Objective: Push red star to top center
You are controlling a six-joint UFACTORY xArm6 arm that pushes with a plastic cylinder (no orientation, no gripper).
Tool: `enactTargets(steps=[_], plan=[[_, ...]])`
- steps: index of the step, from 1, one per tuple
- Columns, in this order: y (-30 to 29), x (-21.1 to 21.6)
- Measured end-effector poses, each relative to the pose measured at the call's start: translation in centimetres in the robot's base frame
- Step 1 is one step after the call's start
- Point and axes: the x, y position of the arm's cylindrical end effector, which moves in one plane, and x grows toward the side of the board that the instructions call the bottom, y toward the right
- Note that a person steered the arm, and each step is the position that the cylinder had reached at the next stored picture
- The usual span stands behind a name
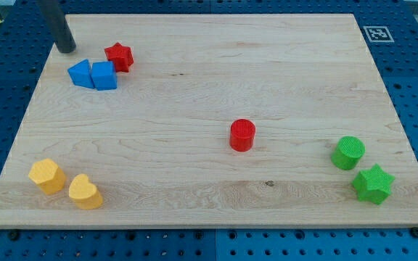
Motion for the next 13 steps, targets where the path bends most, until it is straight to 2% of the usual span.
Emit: enactTargets(steps=[2,5,7,11,13], plan=[[0.2,1.4],[6.8,1.4],[7.9,1.9],[18.6,2.0],[23.8,5.9]])
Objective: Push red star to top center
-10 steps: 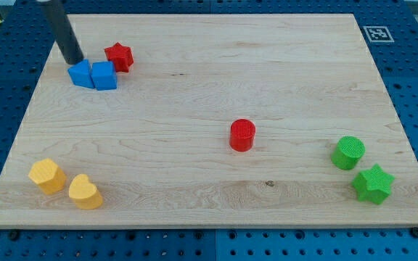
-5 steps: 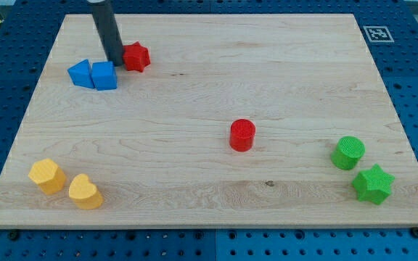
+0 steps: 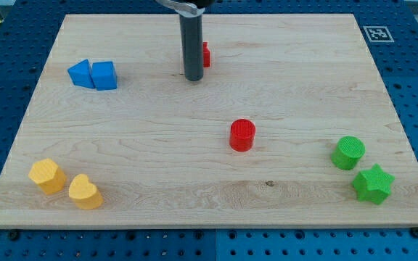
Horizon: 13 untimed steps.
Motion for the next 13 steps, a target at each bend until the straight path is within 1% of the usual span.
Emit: enactTargets(steps=[1,2,3,7,8,9,11,12,13], plan=[[1.6,0.0],[1.6,-0.4],[1.6,-2.6],[-0.7,-2.5],[-0.7,-3.8],[-0.7,-6.8],[-0.7,-11.4],[-0.7,-11.8],[-0.5,-10.7]])
